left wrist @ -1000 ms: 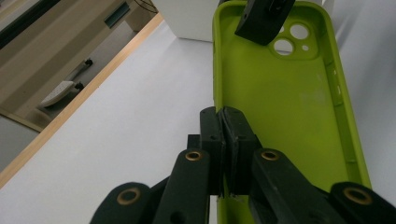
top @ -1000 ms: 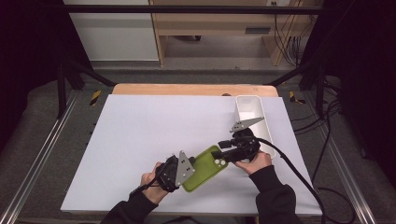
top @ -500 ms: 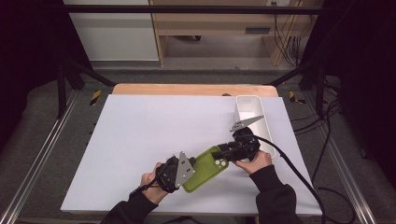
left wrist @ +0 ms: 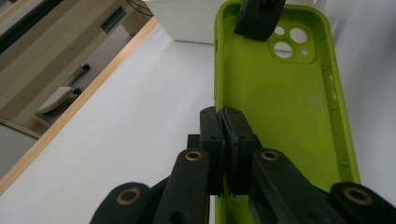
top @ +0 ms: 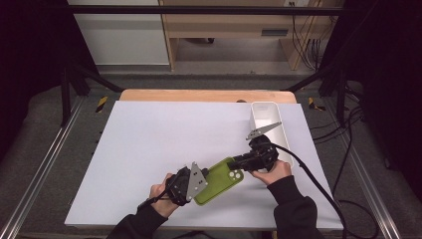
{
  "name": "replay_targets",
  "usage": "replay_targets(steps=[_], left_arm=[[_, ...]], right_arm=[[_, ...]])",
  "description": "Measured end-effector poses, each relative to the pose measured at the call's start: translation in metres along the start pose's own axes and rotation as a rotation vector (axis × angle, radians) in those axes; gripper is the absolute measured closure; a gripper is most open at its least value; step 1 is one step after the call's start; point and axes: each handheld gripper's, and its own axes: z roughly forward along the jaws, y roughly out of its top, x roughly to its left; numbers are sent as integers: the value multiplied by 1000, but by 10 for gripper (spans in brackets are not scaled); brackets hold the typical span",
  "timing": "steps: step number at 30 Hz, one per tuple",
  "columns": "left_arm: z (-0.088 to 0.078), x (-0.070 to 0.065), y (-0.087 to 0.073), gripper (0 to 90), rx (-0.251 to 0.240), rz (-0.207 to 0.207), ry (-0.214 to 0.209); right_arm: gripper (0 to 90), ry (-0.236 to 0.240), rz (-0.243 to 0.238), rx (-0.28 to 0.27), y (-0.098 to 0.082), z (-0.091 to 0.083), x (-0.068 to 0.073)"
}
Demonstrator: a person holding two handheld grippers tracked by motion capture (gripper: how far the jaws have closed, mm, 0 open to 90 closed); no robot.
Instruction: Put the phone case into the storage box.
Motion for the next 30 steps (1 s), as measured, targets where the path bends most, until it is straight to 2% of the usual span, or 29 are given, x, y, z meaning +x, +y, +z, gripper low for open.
replay_targets(steps=[8, 20, 30], left_arm=[[1, -1, 0, 873, 5, 10, -2], [2, -3, 0, 872, 13, 20, -3], [4, -2, -1, 872, 24, 25, -1]], right_arm=[[748, -8, -9, 2, 0, -3, 1], [759, -32, -23, 24, 1, -2, 3], [789, -21, -15, 22, 0, -4, 5]])
